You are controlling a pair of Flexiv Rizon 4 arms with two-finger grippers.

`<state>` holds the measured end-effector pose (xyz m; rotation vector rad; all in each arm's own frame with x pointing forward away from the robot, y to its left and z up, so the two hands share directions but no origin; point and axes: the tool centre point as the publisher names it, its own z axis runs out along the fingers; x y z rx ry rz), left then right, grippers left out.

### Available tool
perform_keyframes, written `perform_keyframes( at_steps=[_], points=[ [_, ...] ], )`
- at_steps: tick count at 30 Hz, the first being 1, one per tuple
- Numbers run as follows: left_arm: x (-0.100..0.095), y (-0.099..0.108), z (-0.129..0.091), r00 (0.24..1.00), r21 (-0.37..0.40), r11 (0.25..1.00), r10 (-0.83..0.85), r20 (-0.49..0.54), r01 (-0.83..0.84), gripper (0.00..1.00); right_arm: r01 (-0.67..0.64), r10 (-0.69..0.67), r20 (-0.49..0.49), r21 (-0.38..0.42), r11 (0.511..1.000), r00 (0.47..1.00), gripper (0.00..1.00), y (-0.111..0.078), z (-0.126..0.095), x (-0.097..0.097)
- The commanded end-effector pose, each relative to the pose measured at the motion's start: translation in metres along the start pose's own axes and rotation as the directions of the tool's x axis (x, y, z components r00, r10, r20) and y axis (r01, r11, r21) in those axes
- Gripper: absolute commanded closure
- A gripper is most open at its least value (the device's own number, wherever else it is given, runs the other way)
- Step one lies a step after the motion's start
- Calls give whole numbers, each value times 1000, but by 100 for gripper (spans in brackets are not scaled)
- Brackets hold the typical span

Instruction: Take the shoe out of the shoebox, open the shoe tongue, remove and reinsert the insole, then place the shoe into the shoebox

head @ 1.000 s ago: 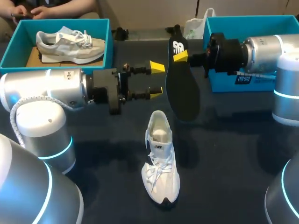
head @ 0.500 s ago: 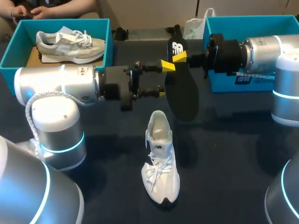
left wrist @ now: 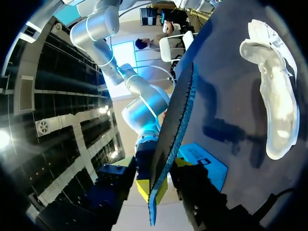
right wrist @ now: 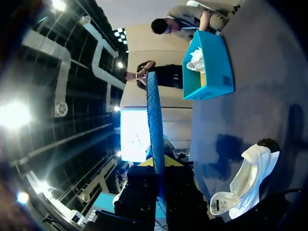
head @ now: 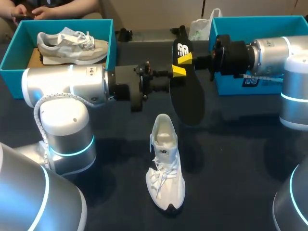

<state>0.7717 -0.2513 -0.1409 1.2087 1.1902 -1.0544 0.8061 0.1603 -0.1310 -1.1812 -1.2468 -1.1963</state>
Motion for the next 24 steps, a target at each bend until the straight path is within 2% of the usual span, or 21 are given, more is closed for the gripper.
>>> perform_keyframes(
  at_steps=[1,6,15,17,18,19,24],
  points=[
    [0,-3,2,1000,-7,1000,5,1,-5,63,-1,1,3,-1,1000,1000,100,0,1,0],
    [-2,-2,5,1000,-10,1000,9,3,-9,73,-1,1,3,-1,1000,1000,100,0,1,0],
    [-5,-3,9,1000,-11,1000,15,7,-15,76,-1,1,3,-1,1000,1000,100,0,1,0],
    [-4,-3,11,1000,-11,1000,15,5,-15,84,-1,1,3,-1,1000,1000,100,0,1,0],
    [-4,-3,11,1000,-12,1000,16,3,-16,96,-1,1,3,-1,1000,1000,100,0,1,0],
    [-3,-4,12,1000,-12,1000,17,1,-17,100,-1,1,3,-1,1000,1000,100,0,1,0],
    [-2,-5,12,1000,-13,1000,19,1,-19,100,-1,1,3,-1,1000,1000,100,0,1,0]
  ],
)
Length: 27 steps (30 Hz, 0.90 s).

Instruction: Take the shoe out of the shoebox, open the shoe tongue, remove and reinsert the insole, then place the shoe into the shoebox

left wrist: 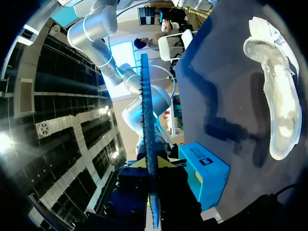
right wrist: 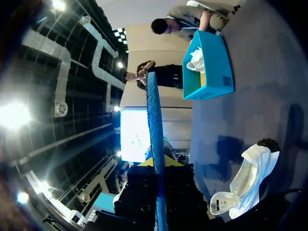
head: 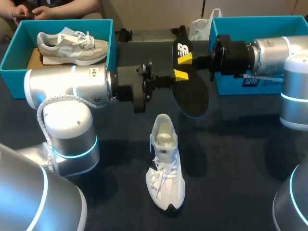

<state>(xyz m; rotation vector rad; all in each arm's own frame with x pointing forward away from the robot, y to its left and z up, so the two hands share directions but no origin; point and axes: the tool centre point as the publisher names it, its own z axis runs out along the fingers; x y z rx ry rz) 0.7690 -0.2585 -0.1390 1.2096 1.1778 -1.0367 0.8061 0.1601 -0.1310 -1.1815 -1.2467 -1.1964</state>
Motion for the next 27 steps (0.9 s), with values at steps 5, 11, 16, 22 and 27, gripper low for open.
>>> perform_keyframes(
  at_steps=[5,11,16,22,27],
  points=[
    [-2,-4,-3,1000,-10,1000,2,4,-2,100,15,-15,-10,-16,1000,1000,0,-2,0,2],
    [-4,-1,-29,999,-33,998,-46,12,47,100,45,-46,-9,-47,998,999,0,-11,-15,7],
    [-6,0,-55,984,-33,983,-178,9,178,100,58,-59,-12,-55,997,998,0,-19,-29,7],
    [-9,2,-73,887,-39,886,-462,12,463,100,60,-58,29,-73,995,998,0,-21,-43,11],
    [-10,9,-80,641,30,641,-767,-4,767,100,62,-60,30,-77,995,998,0,-21,-44,11]
  ],
)
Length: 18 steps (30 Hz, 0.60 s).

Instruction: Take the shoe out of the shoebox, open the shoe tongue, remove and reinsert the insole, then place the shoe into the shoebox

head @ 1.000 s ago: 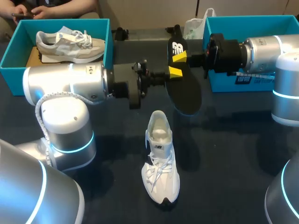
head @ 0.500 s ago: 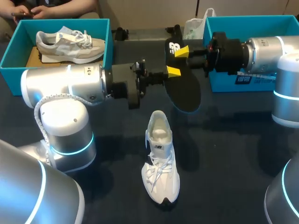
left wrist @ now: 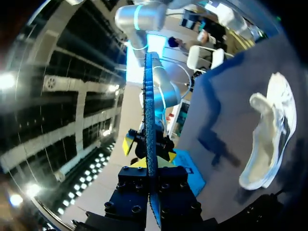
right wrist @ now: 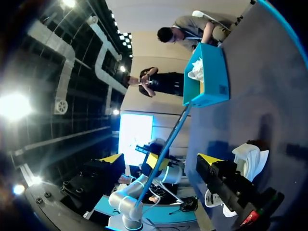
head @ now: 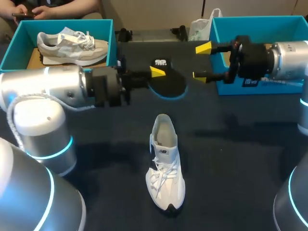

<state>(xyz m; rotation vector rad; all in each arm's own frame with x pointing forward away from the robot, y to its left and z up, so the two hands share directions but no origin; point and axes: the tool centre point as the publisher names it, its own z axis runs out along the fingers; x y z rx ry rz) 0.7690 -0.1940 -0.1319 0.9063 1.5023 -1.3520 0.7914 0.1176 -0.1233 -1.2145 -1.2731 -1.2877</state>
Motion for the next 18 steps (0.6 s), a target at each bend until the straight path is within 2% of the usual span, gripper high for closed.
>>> perform_keyframes(
  at_steps=[1,11,14,18],
  points=[
    [-5,0,-15,918,55,916,-395,-43,397,100,-2,2,10,-7,1000,1000,0,-5,-3,4],
    [-5,0,-15,918,55,916,-395,-43,397,100,-2,2,10,-7,1000,1000,0,-5,-3,4],
    [-14,3,-19,795,65,793,-604,-45,606,100,-2,2,10,-7,1000,1000,0,-5,-3,4],
    [-19,5,-21,574,40,573,-812,-101,818,100,-2,2,10,-7,1000,1000,0,-5,-3,4]
  ],
)
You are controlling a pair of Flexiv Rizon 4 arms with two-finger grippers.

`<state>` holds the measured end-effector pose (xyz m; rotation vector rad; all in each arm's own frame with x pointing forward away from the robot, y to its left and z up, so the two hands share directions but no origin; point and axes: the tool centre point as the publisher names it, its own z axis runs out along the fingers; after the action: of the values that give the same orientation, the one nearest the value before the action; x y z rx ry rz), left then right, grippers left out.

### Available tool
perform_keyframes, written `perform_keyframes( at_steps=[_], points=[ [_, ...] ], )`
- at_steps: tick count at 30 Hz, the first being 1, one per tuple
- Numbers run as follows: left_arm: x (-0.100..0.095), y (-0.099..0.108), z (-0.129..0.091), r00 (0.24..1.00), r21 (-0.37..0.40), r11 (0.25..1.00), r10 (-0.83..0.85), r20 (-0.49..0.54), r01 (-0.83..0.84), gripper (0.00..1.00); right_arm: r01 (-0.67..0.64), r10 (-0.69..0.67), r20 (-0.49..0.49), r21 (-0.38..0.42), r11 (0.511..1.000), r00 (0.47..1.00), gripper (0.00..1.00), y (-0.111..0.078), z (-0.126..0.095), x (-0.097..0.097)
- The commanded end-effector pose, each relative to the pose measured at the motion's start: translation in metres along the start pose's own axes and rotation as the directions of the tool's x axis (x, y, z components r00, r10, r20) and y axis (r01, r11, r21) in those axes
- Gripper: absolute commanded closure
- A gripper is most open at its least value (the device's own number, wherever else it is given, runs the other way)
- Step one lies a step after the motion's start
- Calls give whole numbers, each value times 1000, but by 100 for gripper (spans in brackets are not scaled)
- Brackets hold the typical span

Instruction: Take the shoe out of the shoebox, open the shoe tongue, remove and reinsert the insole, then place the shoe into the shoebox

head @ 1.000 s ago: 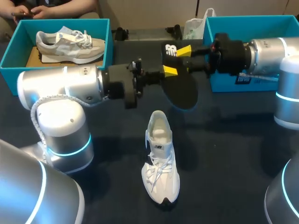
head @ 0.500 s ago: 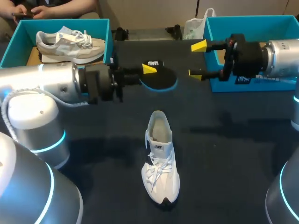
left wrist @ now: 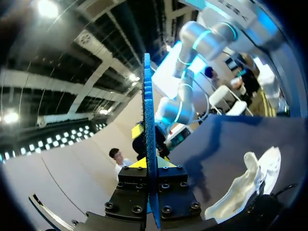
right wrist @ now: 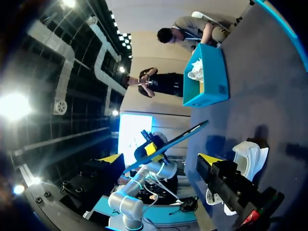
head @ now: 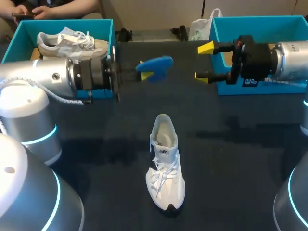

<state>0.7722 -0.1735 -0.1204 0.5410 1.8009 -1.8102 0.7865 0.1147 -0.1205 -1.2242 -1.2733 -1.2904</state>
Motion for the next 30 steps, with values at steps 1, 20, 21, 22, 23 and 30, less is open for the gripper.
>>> perform_keyframes(
  at_steps=[1,20,21,22,23,30],
  points=[
    [-8,-1,-2,869,-7,872,-489,-80,490,100,-2,2,4,0,1000,1000,0,0,0,1],
    [-11,11,2,414,-111,432,-897,-155,895,100,-2,2,4,0,1000,1000,0,0,0,1],
    [-10,12,2,372,-117,390,-916,-150,913,100,-2,2,4,0,1000,1000,0,0,0,1],
    [-11,13,3,331,-124,348,-933,-140,929,100,-2,2,4,0,1000,1000,0,0,0,1],
    [-11,13,4,285,-129,303,-948,-142,944,100,-2,2,4,0,1000,1000,0,0,0,1],
    [-17,7,4,2,-150,23,-990,-142,988,100,-2,2,4,0,1000,1000,0,0,0,1]
  ],
)
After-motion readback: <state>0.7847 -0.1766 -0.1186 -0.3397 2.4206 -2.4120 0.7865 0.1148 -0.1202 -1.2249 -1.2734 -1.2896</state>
